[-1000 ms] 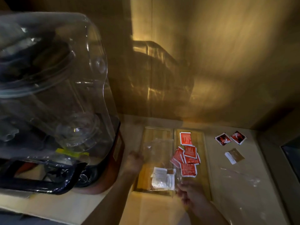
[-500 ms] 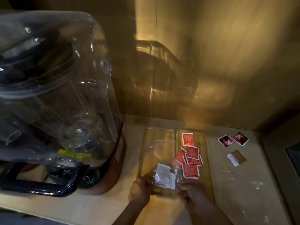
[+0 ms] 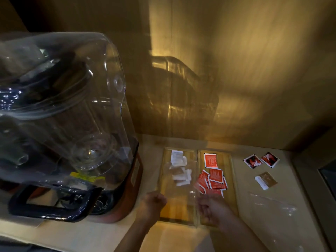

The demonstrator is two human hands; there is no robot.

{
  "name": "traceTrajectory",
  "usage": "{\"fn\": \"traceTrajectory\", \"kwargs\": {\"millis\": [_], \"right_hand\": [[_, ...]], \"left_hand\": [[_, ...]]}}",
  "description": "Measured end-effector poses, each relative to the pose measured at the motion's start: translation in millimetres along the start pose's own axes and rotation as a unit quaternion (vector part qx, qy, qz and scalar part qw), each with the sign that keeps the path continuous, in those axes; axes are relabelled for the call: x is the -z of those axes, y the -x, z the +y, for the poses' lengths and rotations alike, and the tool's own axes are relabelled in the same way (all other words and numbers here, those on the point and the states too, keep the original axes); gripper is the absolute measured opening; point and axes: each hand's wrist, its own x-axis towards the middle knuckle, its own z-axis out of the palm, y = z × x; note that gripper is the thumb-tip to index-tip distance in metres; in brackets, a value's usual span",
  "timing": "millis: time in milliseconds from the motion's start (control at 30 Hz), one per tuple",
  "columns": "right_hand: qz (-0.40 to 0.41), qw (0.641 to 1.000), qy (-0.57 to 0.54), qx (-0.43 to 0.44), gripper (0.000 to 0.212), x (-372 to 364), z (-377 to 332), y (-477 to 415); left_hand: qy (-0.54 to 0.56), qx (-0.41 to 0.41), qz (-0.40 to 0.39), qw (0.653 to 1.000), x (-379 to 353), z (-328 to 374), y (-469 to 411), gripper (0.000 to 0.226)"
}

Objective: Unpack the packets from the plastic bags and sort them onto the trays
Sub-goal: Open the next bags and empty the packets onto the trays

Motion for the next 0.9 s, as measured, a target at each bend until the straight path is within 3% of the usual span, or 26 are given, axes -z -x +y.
{"fn": "traceTrajectory", "kwargs": {"millis": [133, 233, 367, 433, 533, 700, 833, 900], "right_hand": [[-0.022, 0.998, 0.001, -0.06, 0.023, 8, 20, 2], [-0.017, 0.997, -0.027, -0.077, 0.021, 7, 27, 1], [-0.011, 0.996, -0.051, -0.07, 0.017, -3, 24, 0], [-0.011, 0.997, -0.04, -0.066, 0.02, -7, 19, -2], [0.007, 0.999, -0.015, -0.048, 0.02, -10, 6, -6], [0.006, 0.999, -0.03, -0.021, 0.018, -5, -30, -2], [-0.021, 0.998, -0.056, -0.018, 0.017, -3, -60, 12], [-0.038, 0.997, -0.059, -0.009, 0.017, -2, -71, 22]], "left_hand": [[-0.042, 0.072, -0.067, 0.994, -4, -20, 5, 0.028], [0.047, 0.121, -0.103, 0.986, -5, -11, 7, 0.024], [0.147, 0.194, -0.121, 0.962, -13, 3, 6, 0.045], [0.161, 0.191, -0.122, 0.961, -20, 8, 6, 0.044], [0.191, 0.195, -0.083, 0.959, -25, 17, 1, 0.022], [0.183, 0.159, -0.065, 0.968, -14, 50, -15, 0.027], [0.161, 0.108, -0.064, 0.979, 6, 81, -9, 0.008], [0.161, 0.091, -0.057, 0.981, 13, 95, -2, 0.011]]}}
